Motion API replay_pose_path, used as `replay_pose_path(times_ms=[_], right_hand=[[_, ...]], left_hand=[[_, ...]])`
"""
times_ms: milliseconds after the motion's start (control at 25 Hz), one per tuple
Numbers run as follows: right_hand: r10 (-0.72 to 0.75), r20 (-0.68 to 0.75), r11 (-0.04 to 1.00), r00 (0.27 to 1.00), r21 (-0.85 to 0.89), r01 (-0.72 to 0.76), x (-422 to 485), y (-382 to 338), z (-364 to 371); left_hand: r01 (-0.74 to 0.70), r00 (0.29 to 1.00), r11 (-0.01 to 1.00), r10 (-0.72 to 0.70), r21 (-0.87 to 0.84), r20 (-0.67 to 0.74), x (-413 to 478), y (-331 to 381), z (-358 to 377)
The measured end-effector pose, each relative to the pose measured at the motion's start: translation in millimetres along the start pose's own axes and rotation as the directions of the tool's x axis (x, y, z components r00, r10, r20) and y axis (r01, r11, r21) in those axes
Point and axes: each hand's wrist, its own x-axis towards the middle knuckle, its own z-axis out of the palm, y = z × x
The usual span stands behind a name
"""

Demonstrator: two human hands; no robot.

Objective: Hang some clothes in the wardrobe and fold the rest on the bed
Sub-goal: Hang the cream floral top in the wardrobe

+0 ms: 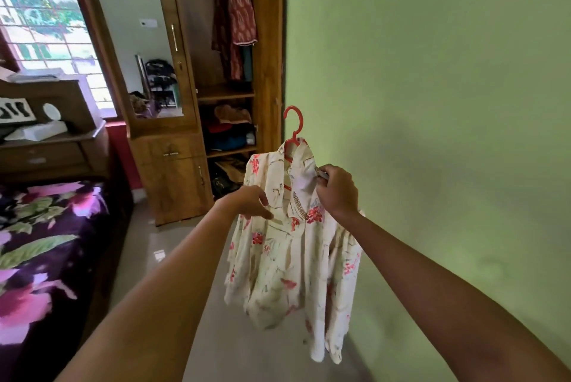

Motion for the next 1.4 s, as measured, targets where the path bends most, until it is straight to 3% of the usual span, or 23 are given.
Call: replay_pose_path(times_ms=[360,520,720,960,1120,1400], right_hand=[[-0.132,0.097,0.990,0.986,0.072,0.125,233,-6,150],[-0.208,0.099,0.975,0.973,0.098,0.198,336,-29,199],[-0.214,0.115,0.971,0.970,0.132,0.199,431,-50,270],[-0.258,0.072,0.965,0.963,0.057,0.255,547,-71,347],[-0.247,0.015,0.969,0.969,0.001,0.247,654,-117,381],[-0.334,-0.099,0.939,0.937,-0.123,0.322,817,-208,417]], left_hand=[[0.127,0.991,0.992,-0.126,0.026,-0.049,223,-63,-101],[0.157,0.975,0.987,-0.150,0.028,-0.161,309,-86,-158],[0.214,0.970,0.976,-0.216,-0.032,-0.114,399,-135,-196],[0.193,0.968,0.980,-0.183,0.042,-0.174,518,-184,-276],[0.135,0.971,0.990,-0.123,0.048,-0.204,597,-200,-378],[0.111,0.969,0.967,-0.053,0.231,-0.242,708,-210,-537]])
